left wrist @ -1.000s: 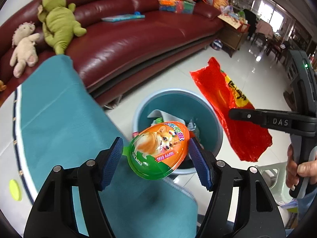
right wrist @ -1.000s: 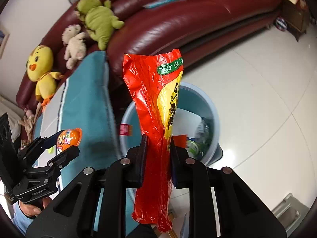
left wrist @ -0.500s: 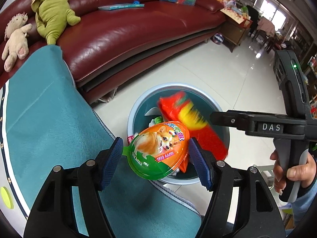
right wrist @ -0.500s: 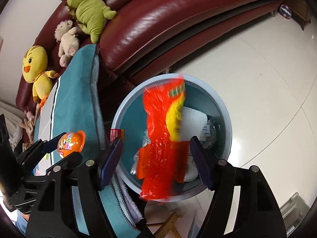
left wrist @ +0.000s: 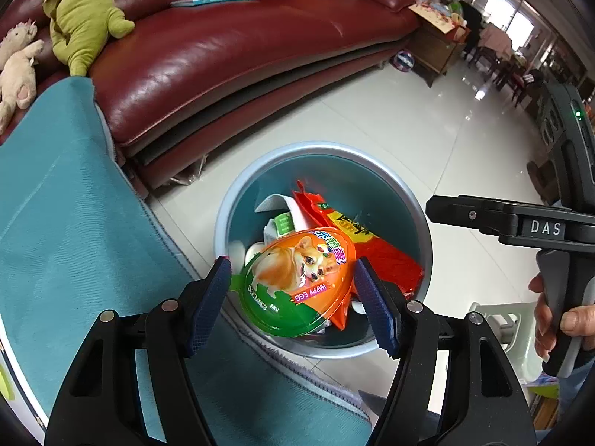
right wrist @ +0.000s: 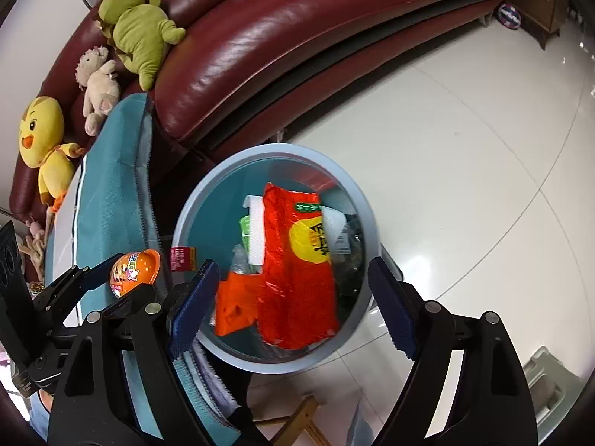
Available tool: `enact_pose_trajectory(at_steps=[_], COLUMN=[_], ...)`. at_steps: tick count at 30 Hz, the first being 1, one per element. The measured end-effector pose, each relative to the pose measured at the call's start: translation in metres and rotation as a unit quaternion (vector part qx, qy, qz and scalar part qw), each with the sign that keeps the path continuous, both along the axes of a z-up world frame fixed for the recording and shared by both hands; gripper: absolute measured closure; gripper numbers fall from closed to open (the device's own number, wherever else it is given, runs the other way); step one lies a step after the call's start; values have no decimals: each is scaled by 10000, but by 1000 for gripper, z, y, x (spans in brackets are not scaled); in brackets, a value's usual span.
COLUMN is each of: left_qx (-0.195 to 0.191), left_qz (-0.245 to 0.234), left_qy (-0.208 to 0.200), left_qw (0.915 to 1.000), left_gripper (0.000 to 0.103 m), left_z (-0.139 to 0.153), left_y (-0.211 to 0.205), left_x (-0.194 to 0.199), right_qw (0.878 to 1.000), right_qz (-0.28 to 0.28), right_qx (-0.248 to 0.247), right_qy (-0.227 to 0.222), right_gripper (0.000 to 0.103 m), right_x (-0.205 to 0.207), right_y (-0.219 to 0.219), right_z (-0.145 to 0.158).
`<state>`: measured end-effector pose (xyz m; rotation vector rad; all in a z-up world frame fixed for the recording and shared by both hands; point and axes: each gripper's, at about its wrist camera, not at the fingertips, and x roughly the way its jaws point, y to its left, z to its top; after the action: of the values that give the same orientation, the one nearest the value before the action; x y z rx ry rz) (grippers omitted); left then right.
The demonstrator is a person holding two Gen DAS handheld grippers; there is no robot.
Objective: Collect trash
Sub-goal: 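Open the right tool to drop the wrapper into the bin, then lower the candy egg into the bin and open the left tool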
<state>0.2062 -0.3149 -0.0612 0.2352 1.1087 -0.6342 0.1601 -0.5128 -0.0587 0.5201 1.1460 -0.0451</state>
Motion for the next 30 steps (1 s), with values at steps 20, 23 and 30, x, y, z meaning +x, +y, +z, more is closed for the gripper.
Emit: enact_pose_trajectory(at_steps=[20, 23, 30], left_qx=[195, 71, -287], left_qz=[169, 100, 19], left_qy=[73, 108, 7], left_qw=[9996, 9999, 9996], left_gripper=[8, 8, 8], left_z=[-8, -5, 5], left_y=[9, 10, 8], left_x=[-5, -3, -1], right_qw=[9997, 9998, 9991], right_qz=[-15, 27, -393], right_qx=[-195, -170, -166], right_qy=[138, 141, 51], right_gripper=[24, 24, 24], right_x=[-7, -7, -15], right_y=[2, 7, -11], right_z=[-4, -4, 5])
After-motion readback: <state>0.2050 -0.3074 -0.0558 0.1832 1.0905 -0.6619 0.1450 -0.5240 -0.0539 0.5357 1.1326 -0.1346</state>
